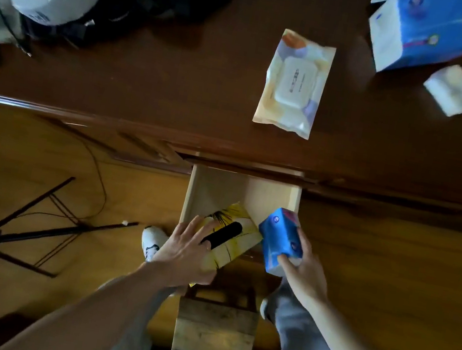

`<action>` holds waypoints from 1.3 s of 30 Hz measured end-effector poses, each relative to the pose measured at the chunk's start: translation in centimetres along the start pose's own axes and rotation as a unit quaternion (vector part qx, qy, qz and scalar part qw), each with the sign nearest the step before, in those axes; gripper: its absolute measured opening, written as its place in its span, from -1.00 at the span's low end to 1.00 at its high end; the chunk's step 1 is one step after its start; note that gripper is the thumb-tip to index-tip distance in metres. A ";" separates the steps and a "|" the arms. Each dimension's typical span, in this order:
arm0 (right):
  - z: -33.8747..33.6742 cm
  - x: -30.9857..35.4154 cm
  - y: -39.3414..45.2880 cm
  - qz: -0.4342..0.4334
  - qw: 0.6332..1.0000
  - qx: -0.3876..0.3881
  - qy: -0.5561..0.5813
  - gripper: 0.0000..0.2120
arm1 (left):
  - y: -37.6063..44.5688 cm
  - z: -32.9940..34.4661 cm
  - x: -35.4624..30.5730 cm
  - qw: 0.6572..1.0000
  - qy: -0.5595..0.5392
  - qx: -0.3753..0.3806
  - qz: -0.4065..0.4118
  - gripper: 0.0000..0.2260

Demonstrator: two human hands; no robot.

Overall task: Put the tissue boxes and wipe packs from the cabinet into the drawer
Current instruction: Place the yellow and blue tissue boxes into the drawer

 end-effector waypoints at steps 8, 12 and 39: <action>8.5 -1.5 12.9 -0.044 0.980 -0.044 -0.190 -0.29 | 10.1 9.9 8.4 0.999 0.027 -0.012 -0.025 -0.28; 12.2 -2.4 18.9 -0.097 0.945 -0.117 -0.290 -0.24 | 15.3 14.2 12.1 0.998 0.046 -0.035 -0.014 -0.25; 14.5 -3.9 19.9 -0.103 0.942 -0.169 -0.272 -0.31 | 16.8 21.7 18.1 0.991 0.130 -0.015 0.013 -0.30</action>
Point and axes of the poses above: each hand's wrist, its own y-axis towards the middle knuckle, its own z-axis out of the palm, x = y × z, the point moved 1 cm from there along y, towards the middle knuckle, and after that the axes turned 11 degrees about -y, right-handed, at the moved point
